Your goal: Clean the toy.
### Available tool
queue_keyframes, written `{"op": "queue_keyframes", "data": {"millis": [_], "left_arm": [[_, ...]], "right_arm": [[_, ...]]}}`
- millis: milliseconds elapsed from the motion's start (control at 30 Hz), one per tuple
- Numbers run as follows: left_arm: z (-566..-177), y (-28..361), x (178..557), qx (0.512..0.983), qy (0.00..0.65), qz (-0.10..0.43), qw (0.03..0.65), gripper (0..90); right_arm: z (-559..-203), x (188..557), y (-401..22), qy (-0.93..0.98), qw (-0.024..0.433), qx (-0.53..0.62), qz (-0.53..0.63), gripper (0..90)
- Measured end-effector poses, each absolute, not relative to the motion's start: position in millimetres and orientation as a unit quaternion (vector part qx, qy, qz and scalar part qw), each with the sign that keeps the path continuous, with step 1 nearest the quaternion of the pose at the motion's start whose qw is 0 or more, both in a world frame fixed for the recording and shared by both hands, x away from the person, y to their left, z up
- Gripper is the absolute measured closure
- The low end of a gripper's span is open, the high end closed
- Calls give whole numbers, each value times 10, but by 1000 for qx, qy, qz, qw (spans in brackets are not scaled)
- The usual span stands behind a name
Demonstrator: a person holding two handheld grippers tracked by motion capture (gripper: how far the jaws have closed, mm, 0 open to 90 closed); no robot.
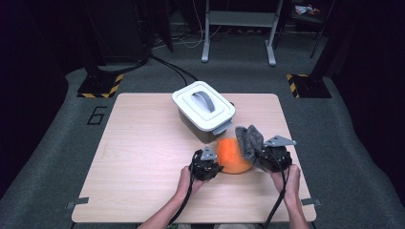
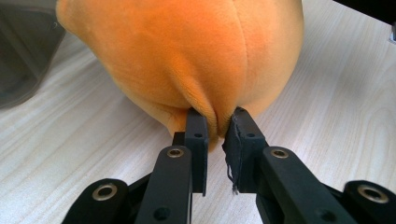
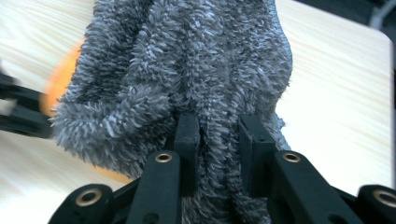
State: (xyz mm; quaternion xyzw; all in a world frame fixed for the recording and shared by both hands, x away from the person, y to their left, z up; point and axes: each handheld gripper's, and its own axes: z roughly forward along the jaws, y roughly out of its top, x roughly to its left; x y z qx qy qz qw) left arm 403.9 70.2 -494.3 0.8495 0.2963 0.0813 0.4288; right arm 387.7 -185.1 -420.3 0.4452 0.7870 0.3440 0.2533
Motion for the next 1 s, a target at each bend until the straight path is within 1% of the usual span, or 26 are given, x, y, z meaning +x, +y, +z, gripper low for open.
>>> {"op": "queue_keyframes", "data": {"millis": [33,100,133,167,200,267,467,1000], "left_arm": [[-4944,696,4038,849,297,82,429,793],[-4944,696,4038,849,296,82,430,793],[-4940,687,4030,851,295,84,427,793],[-4940,687,4030,851,295,84,427,793],[-4939,687,4031,851,295,84,427,793],[-4941,695,4039,852,294,85,425,793],[-4937,694,4037,849,296,82,429,793],[-4941,694,4038,849,296,76,431,793]], "right_arm": [[-4172,3871,-1727,794,254,431,346,717],[-4166,3874,-1668,800,252,421,344,717],[-4177,3883,-1538,809,248,410,340,717],[-4177,3883,-1538,809,248,410,340,717],[-4203,3904,-1421,819,250,399,329,717],[-4228,3920,-1346,824,264,393,312,718],[-4240,3949,-1367,823,265,399,304,718],[-4363,4004,-1743,805,250,448,298,717]]}}
